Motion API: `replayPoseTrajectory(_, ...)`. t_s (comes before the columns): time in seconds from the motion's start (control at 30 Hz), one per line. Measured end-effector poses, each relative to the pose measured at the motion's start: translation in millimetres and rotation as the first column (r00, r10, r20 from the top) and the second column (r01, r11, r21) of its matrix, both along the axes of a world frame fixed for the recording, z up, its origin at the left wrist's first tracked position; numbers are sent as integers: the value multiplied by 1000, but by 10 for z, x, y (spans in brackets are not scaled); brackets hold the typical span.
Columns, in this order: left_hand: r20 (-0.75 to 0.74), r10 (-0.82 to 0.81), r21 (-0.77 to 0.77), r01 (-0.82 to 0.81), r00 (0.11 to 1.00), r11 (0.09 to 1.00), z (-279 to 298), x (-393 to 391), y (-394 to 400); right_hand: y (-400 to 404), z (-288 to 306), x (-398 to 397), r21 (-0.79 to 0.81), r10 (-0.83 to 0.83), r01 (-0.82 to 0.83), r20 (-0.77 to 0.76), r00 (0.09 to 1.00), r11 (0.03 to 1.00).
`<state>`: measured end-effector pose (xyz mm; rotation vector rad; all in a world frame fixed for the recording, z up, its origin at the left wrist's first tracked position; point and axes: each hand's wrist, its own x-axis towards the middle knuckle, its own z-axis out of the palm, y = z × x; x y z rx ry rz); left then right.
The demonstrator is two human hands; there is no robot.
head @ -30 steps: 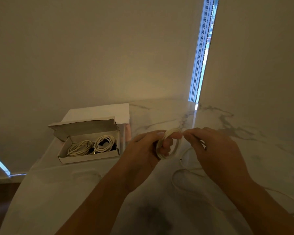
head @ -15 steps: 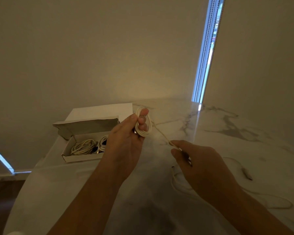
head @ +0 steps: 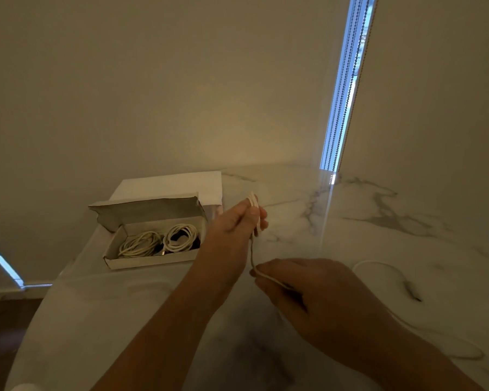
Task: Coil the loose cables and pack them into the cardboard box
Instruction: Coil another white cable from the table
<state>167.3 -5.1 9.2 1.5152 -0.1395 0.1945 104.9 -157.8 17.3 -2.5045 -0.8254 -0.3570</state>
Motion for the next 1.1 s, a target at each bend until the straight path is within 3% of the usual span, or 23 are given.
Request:
replayPoseTrajectory(0.13,33,-114,305,98,993,947,10,-54,-18,-112,73,35,117,-91,78,108,990,990)
replayPoseTrajectory(0.23,-32,-217,393,212,976,895,16,-73,-40,-212,110,76,186,-184,154,158,970,970)
replayPoseTrajectory(0.37,-127,-259,328,287,958,900,53,-103,-114,-318,129,146,243,-308,261,183,934,934)
replayPoseTrajectory(0.57,-111,-332,254,350,937,902,111,-148,-113,-469,155,232,461,-401,332,58,914,823)
replayPoseTrajectory(0.63,-96,-342,203,355,935,913,130,-170,-110,-525,155,258,476,-424,361,28,905,802)
replayPoseTrajectory(0.77,-11,-386,275,374,922,886,150,-214,-109,-566,122,311,446,-447,392,20,894,804)
replayPoseTrajectory(0.83,-11,-389,203,383,921,901,119,-179,-85,-563,90,338,412,-450,401,27,893,818)
replayPoseTrajectory(0.97,-54,-402,-119,394,914,911,113,-151,-96,-533,6,393,309,-442,407,52,895,860)
replayPoseTrajectory(1.1,-49,-450,-412,393,892,822,111,-82,-72,-461,-25,379,312,-436,408,20,900,858)
